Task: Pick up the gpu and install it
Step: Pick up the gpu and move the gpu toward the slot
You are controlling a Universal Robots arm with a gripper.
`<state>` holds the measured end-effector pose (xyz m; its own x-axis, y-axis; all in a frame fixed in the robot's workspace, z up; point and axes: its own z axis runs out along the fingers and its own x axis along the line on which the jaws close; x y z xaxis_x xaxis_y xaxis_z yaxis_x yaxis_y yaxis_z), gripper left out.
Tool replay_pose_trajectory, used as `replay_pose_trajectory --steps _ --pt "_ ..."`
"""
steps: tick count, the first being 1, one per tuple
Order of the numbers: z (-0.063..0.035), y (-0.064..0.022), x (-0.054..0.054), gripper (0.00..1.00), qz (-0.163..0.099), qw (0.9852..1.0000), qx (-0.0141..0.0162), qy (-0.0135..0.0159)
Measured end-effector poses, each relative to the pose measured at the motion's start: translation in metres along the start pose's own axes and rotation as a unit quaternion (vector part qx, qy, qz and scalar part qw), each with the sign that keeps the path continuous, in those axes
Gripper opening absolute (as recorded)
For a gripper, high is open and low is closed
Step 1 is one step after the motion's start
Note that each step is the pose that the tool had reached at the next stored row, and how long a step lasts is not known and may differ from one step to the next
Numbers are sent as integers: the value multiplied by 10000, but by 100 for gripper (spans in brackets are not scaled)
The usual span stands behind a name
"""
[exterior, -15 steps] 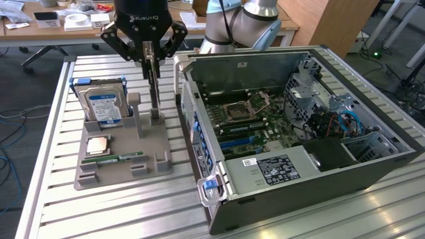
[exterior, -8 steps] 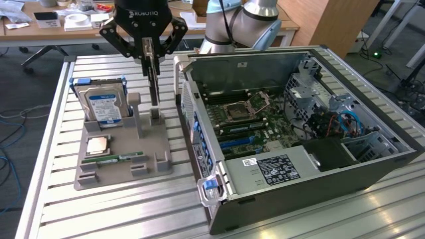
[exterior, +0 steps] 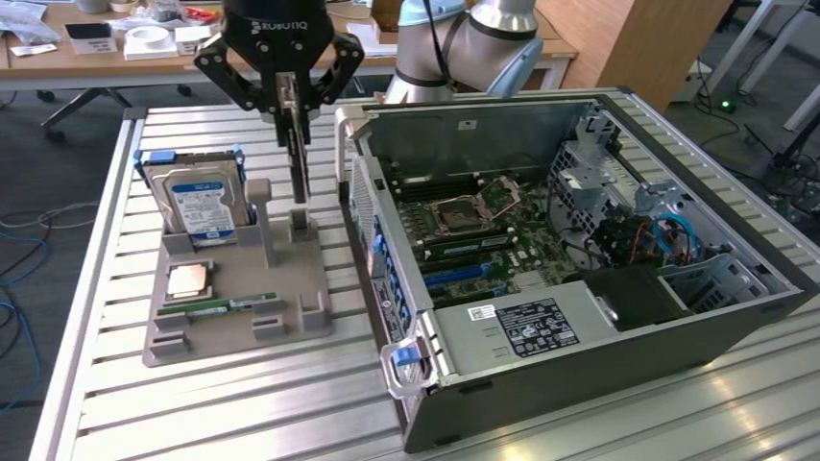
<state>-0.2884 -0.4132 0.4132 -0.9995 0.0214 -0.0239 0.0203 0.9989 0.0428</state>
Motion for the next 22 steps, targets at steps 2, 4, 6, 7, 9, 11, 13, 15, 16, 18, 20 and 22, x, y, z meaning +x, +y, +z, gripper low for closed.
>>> replay_pose_trajectory --steps 2,4,6,7,9,11,13,15,16,18,20,22 --pt "1 1 -17 26 0 10000 -1 0" --pt "2 1 -44 26 0 10000 -2 0" --pt "2 2 -77 26 0 10000 -2 0" --pt "3 2 -95 26 0 10000 -2 0" --pt "4 3 -133 26 0 10000 -2 0" --pt "5 4 -176 26 1 10000 -2 0" --pt "6 5 -224 26 1 10000 -1 0" --pt "7 5 -267 26 0 10000 -2 0" --pt "8 6 -286 26 0 10000 -2 0" --pt "9 6 -322 26 0 10000 -1 0" --pt "10 8 -357 26 1 10000 -2 0" --pt "10 8 -402 26 0 10000 -1 0"
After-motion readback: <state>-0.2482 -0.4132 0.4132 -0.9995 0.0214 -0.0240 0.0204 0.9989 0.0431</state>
